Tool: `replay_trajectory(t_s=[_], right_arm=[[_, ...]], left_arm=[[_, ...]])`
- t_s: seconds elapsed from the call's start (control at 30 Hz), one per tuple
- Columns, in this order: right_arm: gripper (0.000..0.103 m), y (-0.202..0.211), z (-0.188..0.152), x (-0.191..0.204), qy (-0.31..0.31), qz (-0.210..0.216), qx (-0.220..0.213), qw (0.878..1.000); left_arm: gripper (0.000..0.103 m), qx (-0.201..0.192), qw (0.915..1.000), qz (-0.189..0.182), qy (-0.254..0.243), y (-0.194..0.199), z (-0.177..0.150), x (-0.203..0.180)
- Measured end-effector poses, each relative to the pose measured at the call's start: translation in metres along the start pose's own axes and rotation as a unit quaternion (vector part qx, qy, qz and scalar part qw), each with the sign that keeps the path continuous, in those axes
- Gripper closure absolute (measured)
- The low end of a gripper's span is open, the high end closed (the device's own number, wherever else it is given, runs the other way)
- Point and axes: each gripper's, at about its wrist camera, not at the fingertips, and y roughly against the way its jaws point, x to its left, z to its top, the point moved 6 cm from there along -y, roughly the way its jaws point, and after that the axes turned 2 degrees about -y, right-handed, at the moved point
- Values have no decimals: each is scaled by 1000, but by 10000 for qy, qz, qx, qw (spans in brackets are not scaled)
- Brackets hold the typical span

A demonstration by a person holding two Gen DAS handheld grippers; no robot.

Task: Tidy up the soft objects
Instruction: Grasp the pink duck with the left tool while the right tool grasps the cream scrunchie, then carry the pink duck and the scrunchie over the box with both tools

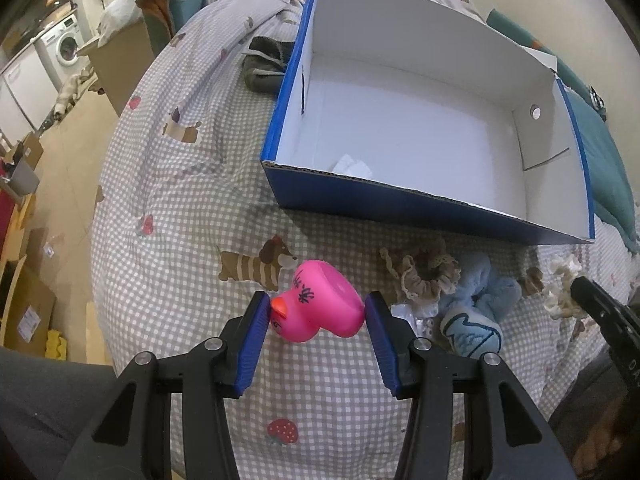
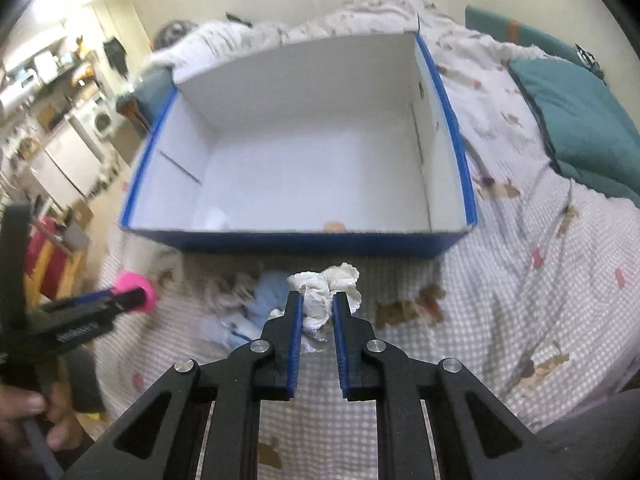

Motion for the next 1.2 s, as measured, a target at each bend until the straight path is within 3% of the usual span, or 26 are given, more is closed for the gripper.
replay_trajectory(t_s=[0.9,1.07,1.2], right_arm=[[86,-13,-6,19,198,284,8,9994],[86,-2,0,20,181,386,-163,9990],[86,15,15,22,131,567,-453,9973]], left_arm=[[57,30,9996,265,-105,-5,-8,2],[57,-136,9998,108,32,10,-2,2],[57,-620,9981,27,-50,41,23,-7]])
